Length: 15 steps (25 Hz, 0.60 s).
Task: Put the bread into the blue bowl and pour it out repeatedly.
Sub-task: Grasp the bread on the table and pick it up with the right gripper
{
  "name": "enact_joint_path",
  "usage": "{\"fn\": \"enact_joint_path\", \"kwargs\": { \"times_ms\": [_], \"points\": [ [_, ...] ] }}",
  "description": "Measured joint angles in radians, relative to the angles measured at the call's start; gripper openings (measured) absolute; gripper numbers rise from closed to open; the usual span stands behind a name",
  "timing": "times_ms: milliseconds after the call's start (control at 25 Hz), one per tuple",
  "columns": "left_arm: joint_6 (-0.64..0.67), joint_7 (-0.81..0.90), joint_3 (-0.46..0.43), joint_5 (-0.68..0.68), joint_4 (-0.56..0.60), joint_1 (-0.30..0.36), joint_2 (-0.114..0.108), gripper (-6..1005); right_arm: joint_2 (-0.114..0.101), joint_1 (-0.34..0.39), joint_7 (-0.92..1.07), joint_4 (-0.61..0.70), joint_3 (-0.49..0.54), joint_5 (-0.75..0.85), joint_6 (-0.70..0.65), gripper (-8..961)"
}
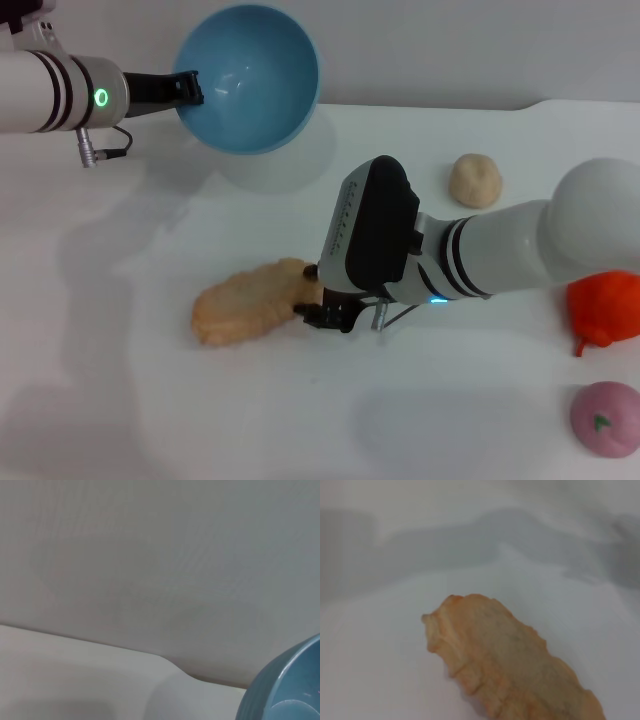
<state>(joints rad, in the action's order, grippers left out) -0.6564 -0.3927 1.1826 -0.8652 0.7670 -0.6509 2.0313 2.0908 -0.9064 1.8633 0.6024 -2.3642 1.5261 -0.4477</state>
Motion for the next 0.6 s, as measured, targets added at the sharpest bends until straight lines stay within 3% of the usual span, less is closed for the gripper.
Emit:
{"fn": "enact_joint_path", "kwargs": {
  "times_ms": [200, 400, 600],
  "points": [
    [0.004, 0.000, 0.000, 0.000, 0.000, -0.001, 0.000, 0, 0.000, 0.006, 0.000, 0.000, -0.009, 0.000, 0.026, 422],
    [0.005, 0.000, 0.000, 0.000, 0.000, -0.002, -0.001, 0, 0.000, 0.003, 0.000, 0.001, -0.027, 0.006, 0.030, 328],
    [0.006, 0.000, 0.000, 0.000, 0.000, -0.003, -0.004, -1, 0.000, 0.005, -0.002, 0.007, -0.041, 0.009, 0.033, 305]
  ]
}}
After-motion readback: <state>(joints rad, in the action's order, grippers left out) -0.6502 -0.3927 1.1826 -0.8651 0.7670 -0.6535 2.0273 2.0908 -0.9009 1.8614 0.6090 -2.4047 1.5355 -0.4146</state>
